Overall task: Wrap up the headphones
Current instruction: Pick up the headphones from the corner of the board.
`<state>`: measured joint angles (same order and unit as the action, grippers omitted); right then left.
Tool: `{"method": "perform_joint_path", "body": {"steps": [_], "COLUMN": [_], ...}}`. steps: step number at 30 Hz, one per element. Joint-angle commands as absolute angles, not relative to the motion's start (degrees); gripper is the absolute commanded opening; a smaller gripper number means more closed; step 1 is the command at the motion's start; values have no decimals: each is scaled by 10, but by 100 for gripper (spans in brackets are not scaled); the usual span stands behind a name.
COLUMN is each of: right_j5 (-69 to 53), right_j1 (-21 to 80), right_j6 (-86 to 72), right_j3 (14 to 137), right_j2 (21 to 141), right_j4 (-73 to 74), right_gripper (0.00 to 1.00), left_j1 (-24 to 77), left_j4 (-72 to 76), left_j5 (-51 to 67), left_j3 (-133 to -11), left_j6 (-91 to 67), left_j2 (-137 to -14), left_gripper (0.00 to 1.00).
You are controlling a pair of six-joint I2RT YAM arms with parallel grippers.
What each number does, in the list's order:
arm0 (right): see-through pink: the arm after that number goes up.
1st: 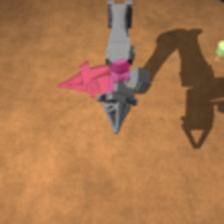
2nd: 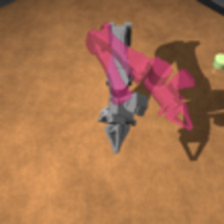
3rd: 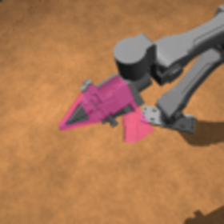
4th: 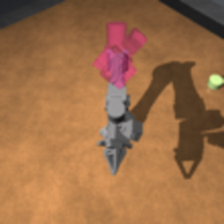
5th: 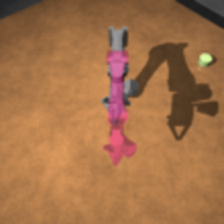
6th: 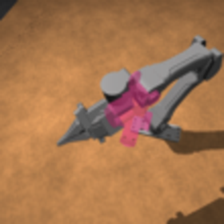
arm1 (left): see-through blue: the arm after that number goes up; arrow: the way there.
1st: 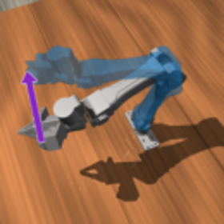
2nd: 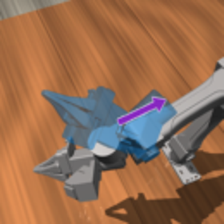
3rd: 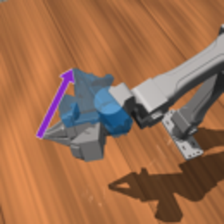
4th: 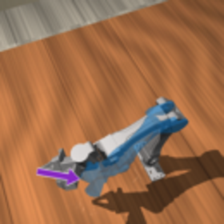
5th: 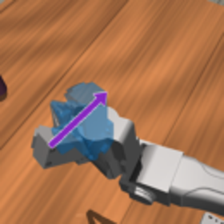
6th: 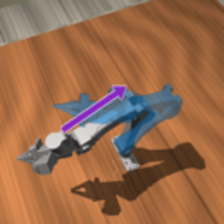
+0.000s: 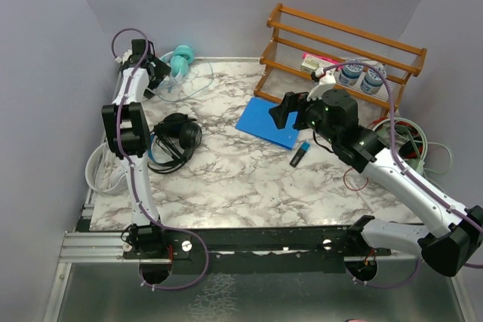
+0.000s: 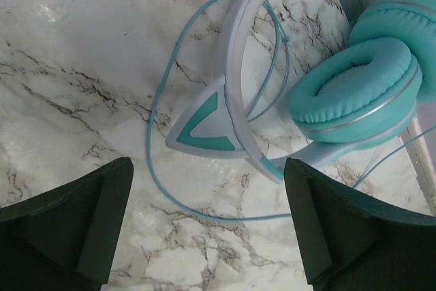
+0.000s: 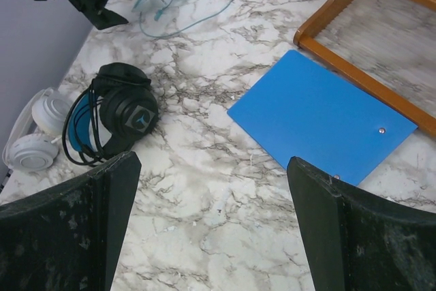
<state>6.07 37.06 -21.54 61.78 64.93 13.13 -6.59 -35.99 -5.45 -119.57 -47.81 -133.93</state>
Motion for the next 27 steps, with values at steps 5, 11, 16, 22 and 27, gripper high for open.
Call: {"method": "perform_joint_path", "body": {"steps": [5, 11, 16, 22, 27], "right_j5": [80, 91, 88, 86, 85], "right_j1": [371, 370, 370, 370, 370], "right_j6": [-198, -192, -191, -192, -195], "right_j3": [636, 641, 641, 649, 651], "right_j2": [669, 683, 691, 697, 698], "right_j4": [106, 104, 101, 103, 106], "right_gripper": [99, 99, 98, 98, 98], "left_j1": [-87, -88, -88, -88, -87], "left_j4": [-315, -276, -220, -158, -145], "left_j5": [-24, -24, 40, 60, 93], "left_j3": [-1239, -1243, -1233, -1227, -1229], "left_j6": [-592, -600, -618, -607, -598], "left_j2": [-1409, -1441, -1470, -1478, -1476], "left_gripper": [99, 97, 81, 64, 40]}}
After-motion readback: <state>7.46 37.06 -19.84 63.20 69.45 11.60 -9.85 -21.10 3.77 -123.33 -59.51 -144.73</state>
